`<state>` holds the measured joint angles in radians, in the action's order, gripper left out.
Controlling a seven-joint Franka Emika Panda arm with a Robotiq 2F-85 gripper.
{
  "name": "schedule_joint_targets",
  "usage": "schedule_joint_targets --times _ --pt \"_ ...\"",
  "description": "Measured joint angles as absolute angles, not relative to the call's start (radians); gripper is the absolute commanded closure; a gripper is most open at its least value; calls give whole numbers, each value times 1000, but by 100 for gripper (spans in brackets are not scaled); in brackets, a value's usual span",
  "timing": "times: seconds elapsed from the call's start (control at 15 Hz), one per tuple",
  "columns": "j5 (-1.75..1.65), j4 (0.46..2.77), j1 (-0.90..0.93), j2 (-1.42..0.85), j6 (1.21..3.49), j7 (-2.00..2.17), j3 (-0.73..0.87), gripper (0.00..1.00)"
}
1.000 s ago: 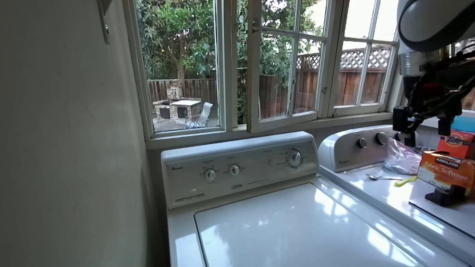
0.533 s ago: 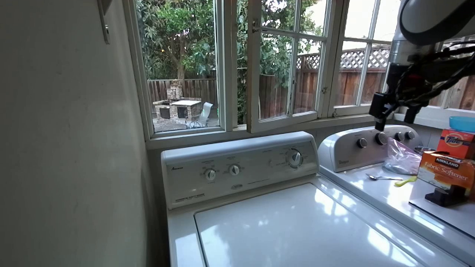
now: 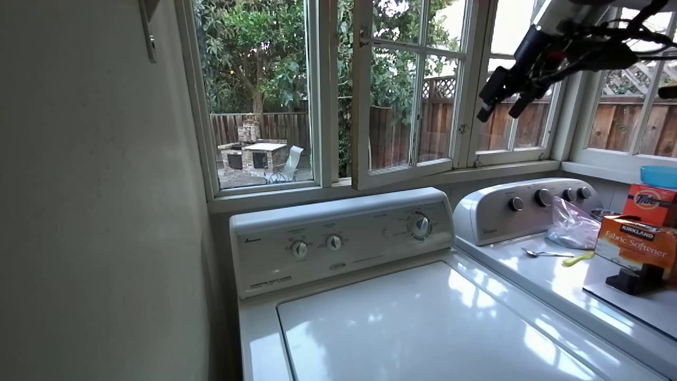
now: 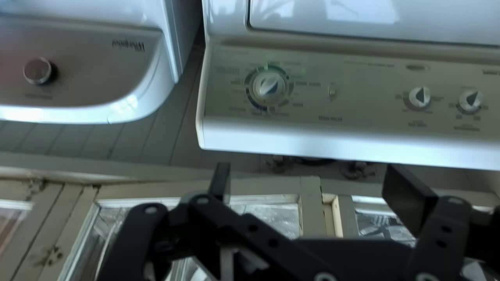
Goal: Push closed the window
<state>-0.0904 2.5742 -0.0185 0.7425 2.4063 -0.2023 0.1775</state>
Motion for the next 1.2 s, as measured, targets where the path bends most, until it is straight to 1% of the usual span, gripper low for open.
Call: schedule_joint_targets --times 0.27,0.33,0.8,1.0,1.2 --pt "-8 2490 93 716 2561 -322 232 0" --pt "-2 2475 109 707 2569 -327 237 0" --pt "-2 2475 92 703 2575 -327 231 0" --pt "12 2471 126 669 2772 -352 252 0" --pt "53 2438 258 583 3019 -404 332 0"
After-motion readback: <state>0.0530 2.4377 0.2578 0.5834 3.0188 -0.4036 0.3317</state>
